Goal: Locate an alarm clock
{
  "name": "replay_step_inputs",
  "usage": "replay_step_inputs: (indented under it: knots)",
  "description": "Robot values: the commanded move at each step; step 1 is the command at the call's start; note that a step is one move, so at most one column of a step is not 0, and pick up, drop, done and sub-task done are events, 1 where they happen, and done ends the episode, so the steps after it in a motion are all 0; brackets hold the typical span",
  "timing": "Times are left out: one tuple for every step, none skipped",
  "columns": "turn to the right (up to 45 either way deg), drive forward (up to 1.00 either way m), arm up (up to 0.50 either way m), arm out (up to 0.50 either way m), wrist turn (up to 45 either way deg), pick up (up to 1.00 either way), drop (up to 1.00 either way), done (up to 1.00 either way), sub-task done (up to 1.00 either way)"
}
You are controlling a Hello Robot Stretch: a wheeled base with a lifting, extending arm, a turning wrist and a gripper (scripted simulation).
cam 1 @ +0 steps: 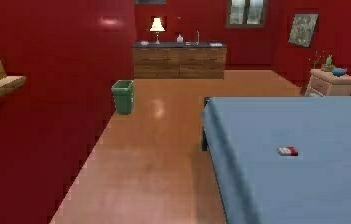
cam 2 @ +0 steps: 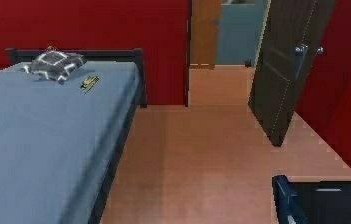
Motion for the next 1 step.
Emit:
replay_step_inputs:
  knots:
    - [45.0,0.00,0.00,0.00,0.0,0.00,0.00,0.00,0.00]
